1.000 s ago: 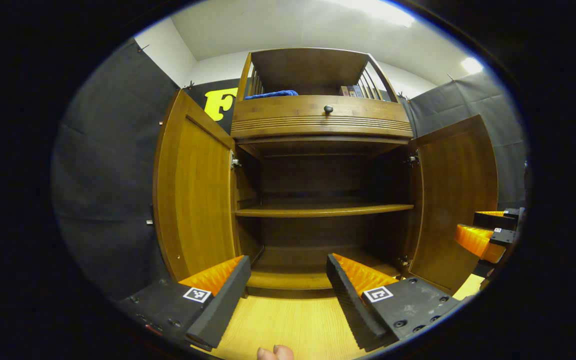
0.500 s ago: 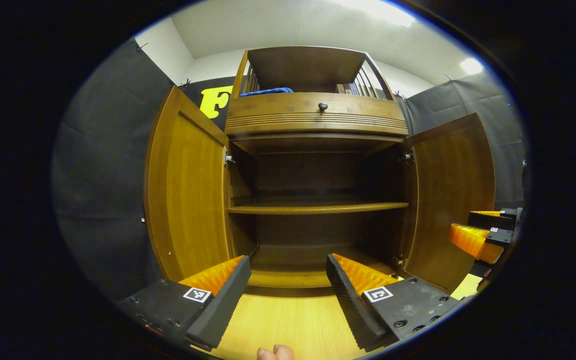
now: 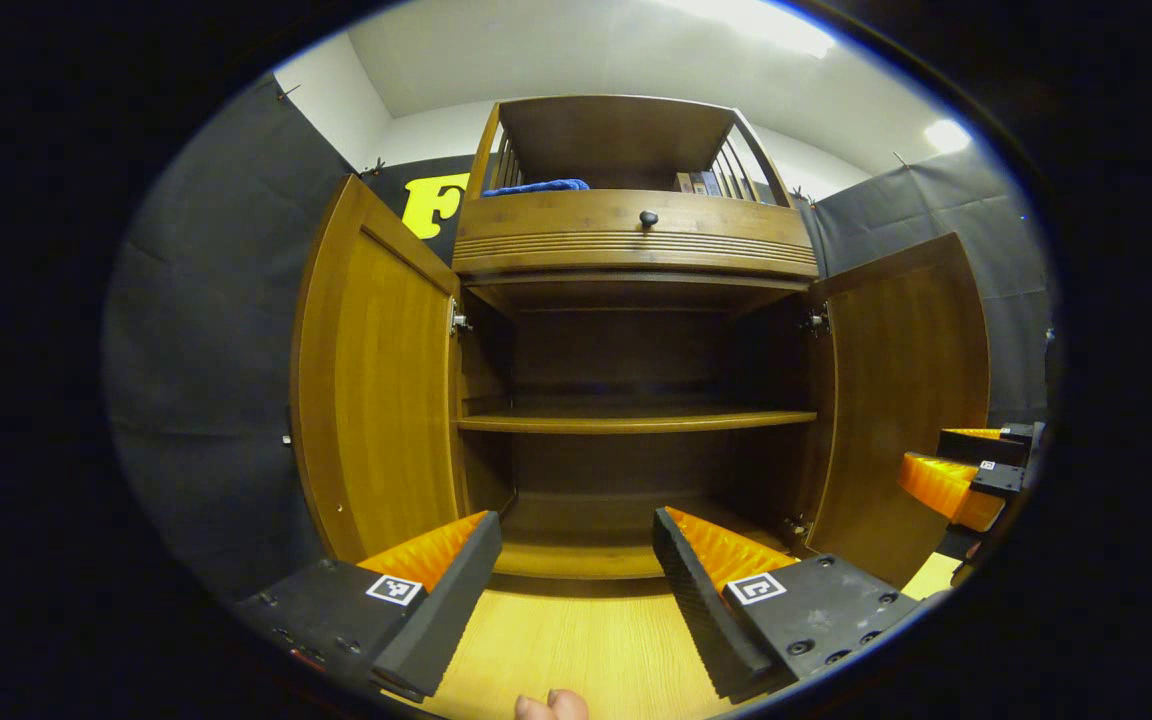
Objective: Open the right door of the double-door shoe cabinet with the right hand, and open the left door with the left hand.
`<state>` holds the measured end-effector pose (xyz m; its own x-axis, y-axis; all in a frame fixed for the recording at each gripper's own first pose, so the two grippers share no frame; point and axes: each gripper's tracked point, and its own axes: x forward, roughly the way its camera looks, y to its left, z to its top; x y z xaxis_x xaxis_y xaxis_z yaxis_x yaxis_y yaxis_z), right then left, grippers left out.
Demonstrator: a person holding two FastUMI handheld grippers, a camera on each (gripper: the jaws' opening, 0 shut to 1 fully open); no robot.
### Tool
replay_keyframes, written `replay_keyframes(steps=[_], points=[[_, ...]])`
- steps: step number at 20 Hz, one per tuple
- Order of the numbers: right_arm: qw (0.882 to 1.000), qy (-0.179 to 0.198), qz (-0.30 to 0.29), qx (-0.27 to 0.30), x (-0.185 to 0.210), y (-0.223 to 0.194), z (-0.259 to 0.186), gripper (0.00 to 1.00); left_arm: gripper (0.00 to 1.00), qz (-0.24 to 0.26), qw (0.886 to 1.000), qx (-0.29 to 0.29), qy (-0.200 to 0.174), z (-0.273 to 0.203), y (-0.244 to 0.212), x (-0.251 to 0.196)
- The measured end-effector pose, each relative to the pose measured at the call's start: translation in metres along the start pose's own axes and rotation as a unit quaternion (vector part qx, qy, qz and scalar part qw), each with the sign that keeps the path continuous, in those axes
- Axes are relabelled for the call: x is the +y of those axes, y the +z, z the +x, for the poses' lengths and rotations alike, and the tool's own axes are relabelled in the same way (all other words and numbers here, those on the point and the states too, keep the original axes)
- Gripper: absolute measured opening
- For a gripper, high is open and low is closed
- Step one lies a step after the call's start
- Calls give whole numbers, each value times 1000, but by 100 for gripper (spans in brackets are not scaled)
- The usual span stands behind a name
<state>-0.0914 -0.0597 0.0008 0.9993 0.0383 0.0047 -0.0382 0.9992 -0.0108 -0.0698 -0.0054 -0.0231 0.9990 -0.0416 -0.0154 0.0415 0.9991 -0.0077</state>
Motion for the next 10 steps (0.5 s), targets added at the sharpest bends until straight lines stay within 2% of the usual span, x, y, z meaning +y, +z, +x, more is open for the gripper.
replay_keyframes(steps=[3, 5, 7, 8, 10], points=[[1000, 1, 0, 0, 1, 1, 0, 99, 94, 1, 1000, 1, 0, 0, -1, 0], [1000, 1, 0, 1, 1, 0, 0, 95, 94, 2, 1000, 2, 1, 1, -1, 0], [1000, 1, 0, 0, 1, 0, 0, 99, 94, 1, 1000, 3, 1, 0, -1, 0], [1000, 1, 0, -1, 1, 1, 0, 97, 95, 1, 1000, 2, 0, 0, 0, 0], [1000, 0, -1, -2, 1, 3, 0, 99, 95, 2, 1000, 1, 0, 0, 1, 0]])
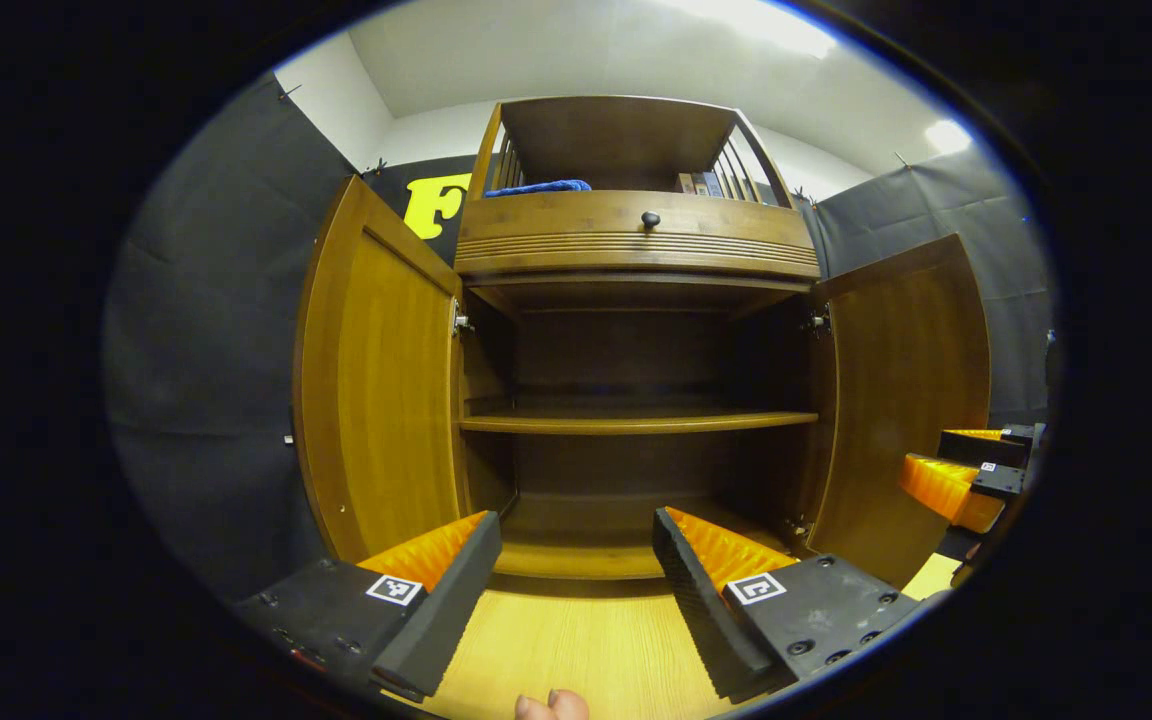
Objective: Open the right door of the double-door shoe cabinet with the right hand, and open the left door with the left hand.
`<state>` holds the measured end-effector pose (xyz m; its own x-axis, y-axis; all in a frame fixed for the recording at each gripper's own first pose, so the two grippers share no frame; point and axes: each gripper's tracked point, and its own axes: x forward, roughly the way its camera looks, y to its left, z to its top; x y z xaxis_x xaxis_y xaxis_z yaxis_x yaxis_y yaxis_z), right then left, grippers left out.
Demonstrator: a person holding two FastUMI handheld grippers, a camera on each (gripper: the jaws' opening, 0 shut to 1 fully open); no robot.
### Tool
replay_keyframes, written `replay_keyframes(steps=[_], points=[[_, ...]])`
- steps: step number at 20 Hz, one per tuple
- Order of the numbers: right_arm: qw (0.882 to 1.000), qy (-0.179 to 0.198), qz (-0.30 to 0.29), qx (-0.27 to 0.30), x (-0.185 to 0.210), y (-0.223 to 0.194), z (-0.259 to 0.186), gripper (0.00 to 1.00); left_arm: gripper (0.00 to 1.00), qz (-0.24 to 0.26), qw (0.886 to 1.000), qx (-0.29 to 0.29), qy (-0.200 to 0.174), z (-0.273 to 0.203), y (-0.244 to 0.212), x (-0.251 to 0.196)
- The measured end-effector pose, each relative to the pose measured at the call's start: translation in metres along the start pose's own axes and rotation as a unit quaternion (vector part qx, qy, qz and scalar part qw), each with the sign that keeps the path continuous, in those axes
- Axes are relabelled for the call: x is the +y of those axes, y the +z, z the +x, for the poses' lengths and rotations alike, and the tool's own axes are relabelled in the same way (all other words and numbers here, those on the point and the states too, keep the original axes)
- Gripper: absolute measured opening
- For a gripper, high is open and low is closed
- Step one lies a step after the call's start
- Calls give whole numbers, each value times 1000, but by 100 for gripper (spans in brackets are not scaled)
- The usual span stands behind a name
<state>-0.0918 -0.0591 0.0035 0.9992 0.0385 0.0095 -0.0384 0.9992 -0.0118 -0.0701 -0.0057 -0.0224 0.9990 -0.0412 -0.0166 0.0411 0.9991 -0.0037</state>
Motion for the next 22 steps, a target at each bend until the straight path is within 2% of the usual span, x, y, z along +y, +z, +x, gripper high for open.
replay_keyframes(steps=[3, 6, 11, 22], points=[[1000, -1, -1, -1, 0, 1, 0, 99, 94, -1, 1000, 0, 0, -1, 1, 0], [1000, -1, -1, 0, 0, -1, 0, 95, 94, 0, 1000, -1, 0, -1, 1, -1], [1000, 0, -1, -1, 0, 0, -1, 99, 94, 2, 1000, 0, 0, -1, 1, -1], [1000, 3, -4, -4, 4, 3, -2, 98, 94, 1, 1000, -2, 3, -3, 3, 2]])
